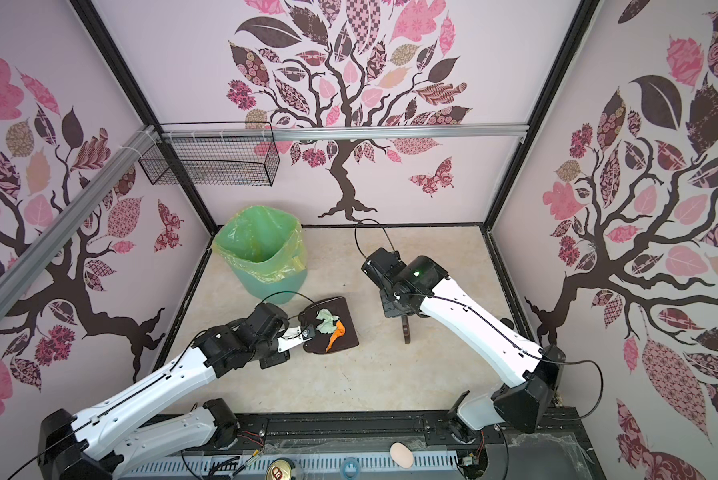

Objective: Sweep away the paper scraps from the table
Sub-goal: 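Lift the dustpan with the left gripper and carry it over the green bin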

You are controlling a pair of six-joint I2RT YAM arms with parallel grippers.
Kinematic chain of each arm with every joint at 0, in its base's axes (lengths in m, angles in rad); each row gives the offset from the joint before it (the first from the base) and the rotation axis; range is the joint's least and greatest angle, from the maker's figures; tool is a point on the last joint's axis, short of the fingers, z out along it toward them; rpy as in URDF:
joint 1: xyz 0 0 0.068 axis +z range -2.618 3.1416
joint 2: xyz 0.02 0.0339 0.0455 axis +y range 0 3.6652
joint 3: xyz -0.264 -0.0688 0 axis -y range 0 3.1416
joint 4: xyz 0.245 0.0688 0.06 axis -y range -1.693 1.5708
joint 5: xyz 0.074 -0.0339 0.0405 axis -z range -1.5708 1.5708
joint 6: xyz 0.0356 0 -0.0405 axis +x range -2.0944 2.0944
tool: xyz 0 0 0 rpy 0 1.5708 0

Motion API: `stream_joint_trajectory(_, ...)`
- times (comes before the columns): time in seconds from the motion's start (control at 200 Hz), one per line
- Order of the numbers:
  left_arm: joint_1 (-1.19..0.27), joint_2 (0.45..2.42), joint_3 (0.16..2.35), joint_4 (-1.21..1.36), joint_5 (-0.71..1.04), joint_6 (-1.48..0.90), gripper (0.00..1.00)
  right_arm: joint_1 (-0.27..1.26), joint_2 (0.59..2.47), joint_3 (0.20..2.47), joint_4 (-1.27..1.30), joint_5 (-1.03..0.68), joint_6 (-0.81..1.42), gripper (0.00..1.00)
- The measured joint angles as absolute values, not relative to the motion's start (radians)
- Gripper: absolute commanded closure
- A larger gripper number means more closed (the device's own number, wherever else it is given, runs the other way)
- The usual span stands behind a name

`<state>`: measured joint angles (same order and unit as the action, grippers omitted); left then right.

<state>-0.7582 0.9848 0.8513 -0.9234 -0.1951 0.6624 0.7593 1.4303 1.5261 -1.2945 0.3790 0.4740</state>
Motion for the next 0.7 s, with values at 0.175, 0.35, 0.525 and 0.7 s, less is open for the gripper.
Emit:
stream_joint_trajectory(0.175,-0.720,0.971,1.054,-1.126,-0.213,0.749,1.00,0.754,1.429,1.506,-1.249,0.367,0.461,1.00)
stream_joint_trajectory(0.35,-0.609,0.985,1.219,-1.267,-0.201,0.838,1.00,0.750,1.422,1.457,-1.210,0.359,0.445,1.00)
stream_joint_trajectory(0.525,-0.512,1.039,1.335,-1.391,-0.152,0.923,1.00,0.749,1.419,1.444,-1.196,0.345,0.436,1.00)
stream_joint_trajectory(0.7,-0.399,1.126,1.468,-1.471,-0.072,1.001,1.00,0.749,1.398,1.425,-1.179,0.342,0.428,1.00)
